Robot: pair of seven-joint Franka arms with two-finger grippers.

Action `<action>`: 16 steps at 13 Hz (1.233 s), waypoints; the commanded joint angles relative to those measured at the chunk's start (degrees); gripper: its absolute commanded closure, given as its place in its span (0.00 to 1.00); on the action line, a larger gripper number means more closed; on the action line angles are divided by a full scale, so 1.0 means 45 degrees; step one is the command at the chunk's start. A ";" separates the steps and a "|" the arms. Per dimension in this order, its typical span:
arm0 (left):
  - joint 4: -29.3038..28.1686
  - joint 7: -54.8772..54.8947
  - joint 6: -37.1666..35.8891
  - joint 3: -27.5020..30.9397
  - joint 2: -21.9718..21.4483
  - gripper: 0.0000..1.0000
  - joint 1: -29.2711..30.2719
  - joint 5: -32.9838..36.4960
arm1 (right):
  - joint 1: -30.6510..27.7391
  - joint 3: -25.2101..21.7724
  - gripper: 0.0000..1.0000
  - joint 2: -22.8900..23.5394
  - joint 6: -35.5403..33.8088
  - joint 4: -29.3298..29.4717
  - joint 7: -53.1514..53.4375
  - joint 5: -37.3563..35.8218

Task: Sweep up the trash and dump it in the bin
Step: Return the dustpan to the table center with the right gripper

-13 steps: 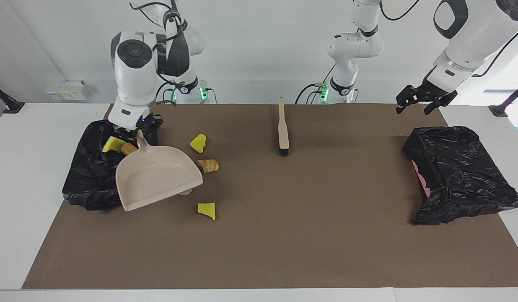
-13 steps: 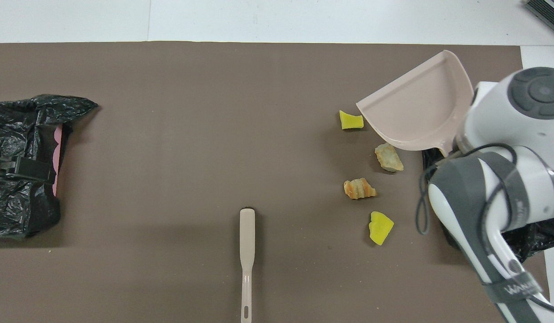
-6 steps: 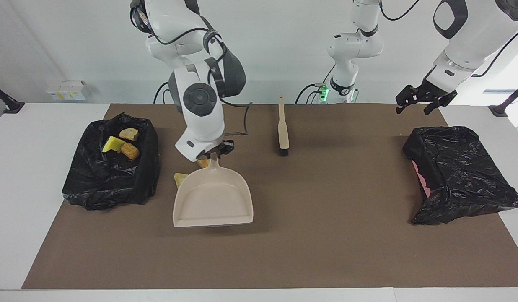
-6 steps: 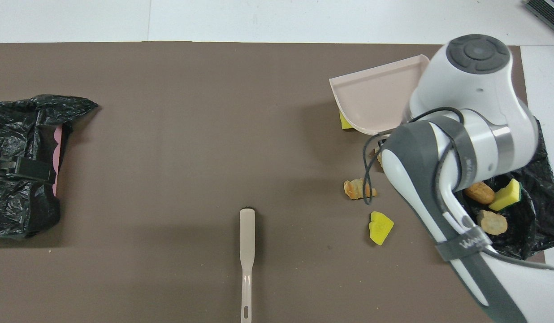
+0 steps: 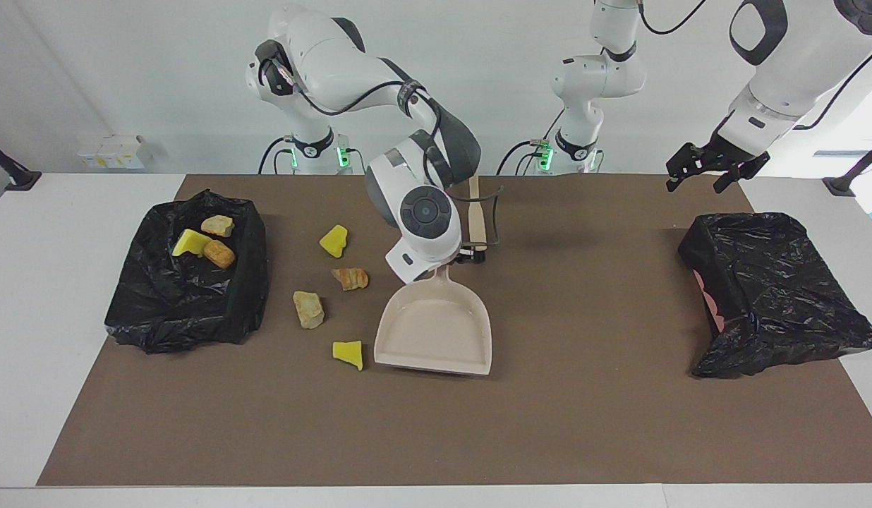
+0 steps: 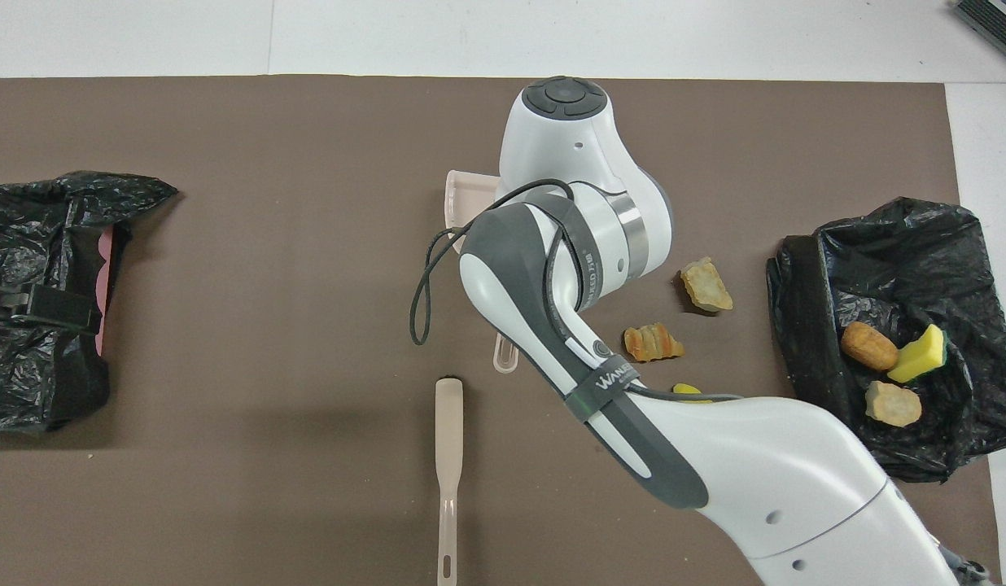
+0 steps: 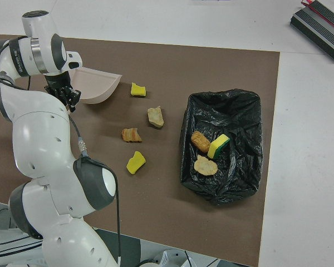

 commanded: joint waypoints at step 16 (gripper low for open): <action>0.0127 0.0103 -0.0230 -0.0043 -0.0002 0.00 0.0077 0.0246 | 0.1080 0.0385 0.85 0.1754 0.0891 0.1669 -0.0124 0.0169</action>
